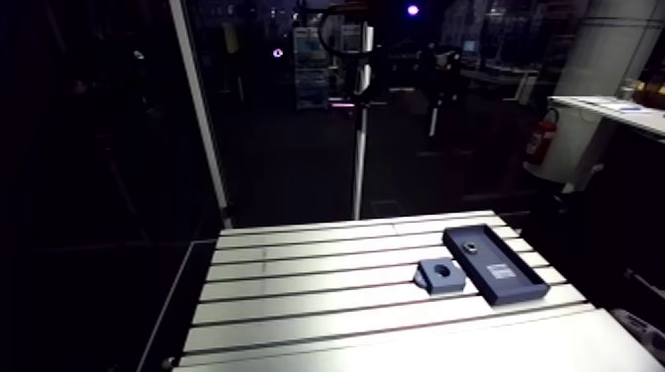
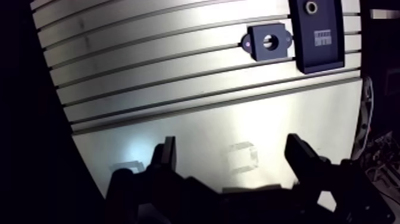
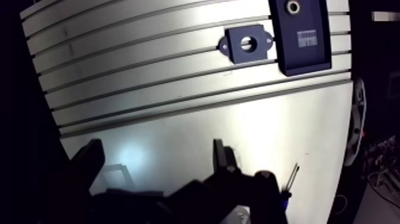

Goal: Pick up the bearing and press it into the housing until flush.

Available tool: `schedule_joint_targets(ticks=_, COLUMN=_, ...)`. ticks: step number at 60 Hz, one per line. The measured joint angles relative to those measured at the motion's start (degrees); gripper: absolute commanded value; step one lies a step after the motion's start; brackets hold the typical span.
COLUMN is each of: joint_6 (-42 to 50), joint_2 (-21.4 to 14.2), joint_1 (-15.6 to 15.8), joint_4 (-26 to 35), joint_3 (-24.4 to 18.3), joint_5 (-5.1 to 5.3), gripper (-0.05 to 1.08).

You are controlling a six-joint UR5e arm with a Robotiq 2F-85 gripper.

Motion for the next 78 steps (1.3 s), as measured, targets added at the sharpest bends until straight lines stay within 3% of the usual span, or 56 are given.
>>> schedule_joint_targets(ticks=16, joint_6=-1.7, joint_2=1.2, joint_1=0.9, joint_4=1.7, joint_3=-0.9, joint_5=2.28, gripper=0.01)
schedule_joint_targets(ticks=23, joint_6=-2.0, joint_2=1.6, joint_1=1.0, joint_4=2.0, joint_3=-1.2, joint_5=2.76, gripper=0.01)
schedule_joint_targets(ticks=52, joint_6=-4.0, joint_2=2.6, joint_1=0.4, joint_4=2.1, joint_3=-1.3, joint_5=3.08, gripper=0.01)
schedule_joint_targets(ticks=78, joint_6=-15.2, joint_2=4.4, joint_1=-4.0, joint_4=-0.9, joint_3=-2.3, joint_5=3.01, gripper=0.01)
